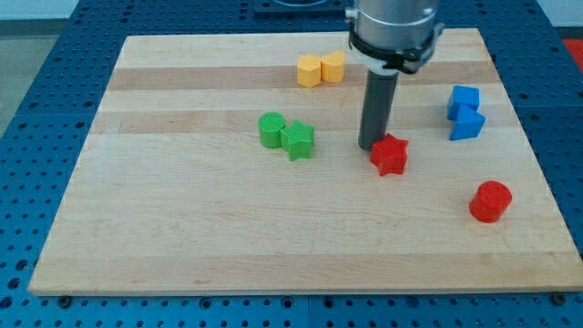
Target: Drag the red blocks diagonal to the bottom right of the yellow blocks
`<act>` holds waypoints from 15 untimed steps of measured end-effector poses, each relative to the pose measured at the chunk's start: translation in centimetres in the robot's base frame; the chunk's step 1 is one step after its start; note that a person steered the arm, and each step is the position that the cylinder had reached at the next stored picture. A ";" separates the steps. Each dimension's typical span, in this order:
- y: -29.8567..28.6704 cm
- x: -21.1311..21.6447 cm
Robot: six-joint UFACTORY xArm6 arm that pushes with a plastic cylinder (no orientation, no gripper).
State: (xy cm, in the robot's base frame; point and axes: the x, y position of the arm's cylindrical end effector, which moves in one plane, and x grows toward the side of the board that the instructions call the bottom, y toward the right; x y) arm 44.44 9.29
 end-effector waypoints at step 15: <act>15.2 11.3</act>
State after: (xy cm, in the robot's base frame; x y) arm 55.72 24.47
